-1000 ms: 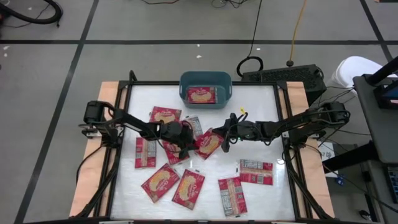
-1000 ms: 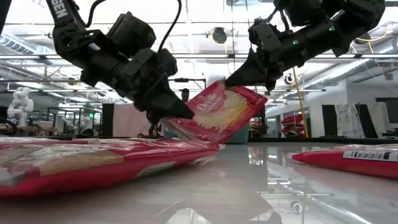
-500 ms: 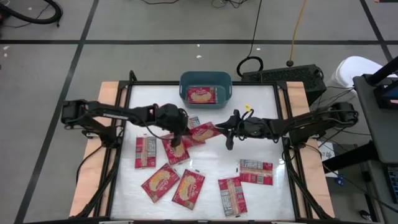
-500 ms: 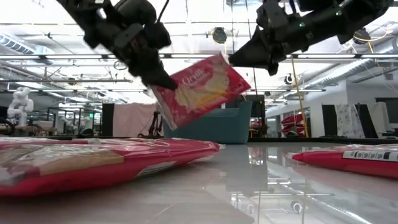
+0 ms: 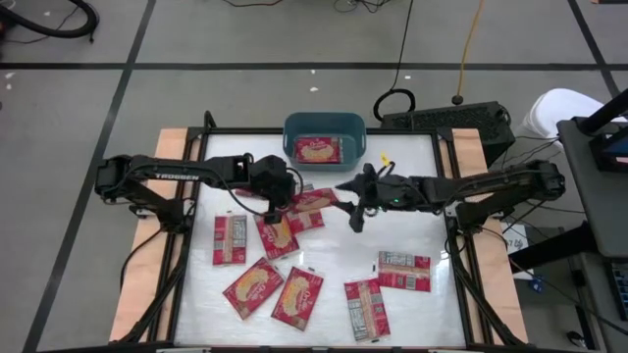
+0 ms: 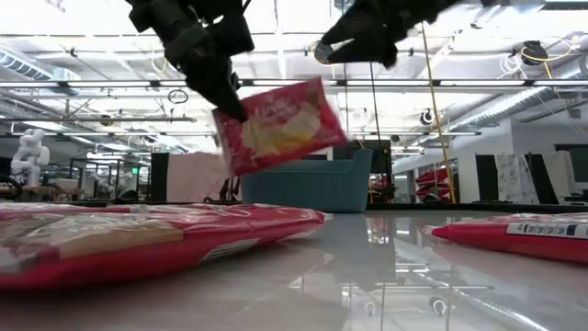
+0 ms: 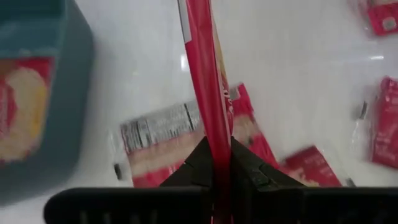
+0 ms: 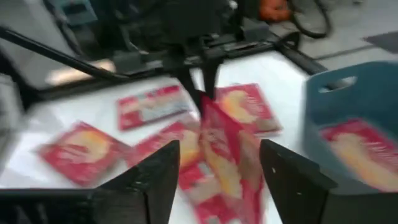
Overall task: Sort popcorn bags into baskets
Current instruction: Put the red popcorn bag into the green bin
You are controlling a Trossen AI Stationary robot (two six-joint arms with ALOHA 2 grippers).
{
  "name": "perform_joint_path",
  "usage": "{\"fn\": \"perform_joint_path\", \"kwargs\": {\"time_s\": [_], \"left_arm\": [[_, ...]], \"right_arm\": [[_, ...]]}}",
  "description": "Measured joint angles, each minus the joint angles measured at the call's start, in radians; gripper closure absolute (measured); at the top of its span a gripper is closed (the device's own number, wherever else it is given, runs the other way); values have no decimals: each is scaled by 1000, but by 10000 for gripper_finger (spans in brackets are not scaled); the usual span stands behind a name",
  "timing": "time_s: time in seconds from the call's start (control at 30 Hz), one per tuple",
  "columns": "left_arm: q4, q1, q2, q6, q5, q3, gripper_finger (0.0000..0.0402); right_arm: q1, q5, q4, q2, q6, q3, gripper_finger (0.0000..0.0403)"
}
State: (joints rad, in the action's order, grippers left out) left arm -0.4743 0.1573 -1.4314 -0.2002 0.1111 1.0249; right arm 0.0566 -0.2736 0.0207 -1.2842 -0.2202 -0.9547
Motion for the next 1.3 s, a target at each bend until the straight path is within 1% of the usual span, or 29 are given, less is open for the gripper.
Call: {"fn": "perform_joint_path", "kwargs": {"time_s": [0.07,0.13,0.23,0.33,0.37,0.5,0.57,0.63,0.7,0.87,0.93,0.97,1.03,1.13,1.2,1.3], "left_arm": [[-11,-3,1,-10,-10,0,377],[-15,-4,-1,-12,-19,-1,375],[-13,-10,0,-22,-44,-1,378],[-21,-23,0,-32,-64,-1,379],[-18,-27,0,-34,-67,-1,379],[-26,-43,0,-57,-94,-1,374],[-27,-46,-1,-61,-104,-2,375],[-25,-48,-1,-61,-112,-2,376],[-23,-48,-1,-61,-114,-2,375],[-19,-44,-1,-51,-123,-2,366],[-19,-39,-1,-26,-124,-2,361],[-19,-37,-1,-3,-124,-2,357],[-23,-32,-1,51,-123,-2,343],[-26,-33,-1,115,-153,-2,304],[-33,-33,9,170,-217,-2,268],[-59,-35,41,254,-324,-2,216]], "right_arm": [[-11,-12,140,-44,33,-107,179],[-22,-12,211,-94,62,-200,177],[-43,-3,275,-172,135,-283,177],[-80,100,299,-247,162,-315,177],[-93,119,297,-265,165,-320,177],[-124,127,289,-334,200,-331,178],[-131,167,290,-357,225,-331,186],[-136,199,292,-369,233,-330,205],[-138,201,296,-372,241,-330,235],[-139,201,302,-364,280,-330,333],[-139,204,299,-357,302,-330,375],[-140,204,301,-354,312,-330,387],[-146,202,299,-353,320,-330,390],[-157,201,300,-353,320,-330,377],[-166,200,301,-353,320,-330,375],[-177,199,301,-350,322,-329,385]]}}
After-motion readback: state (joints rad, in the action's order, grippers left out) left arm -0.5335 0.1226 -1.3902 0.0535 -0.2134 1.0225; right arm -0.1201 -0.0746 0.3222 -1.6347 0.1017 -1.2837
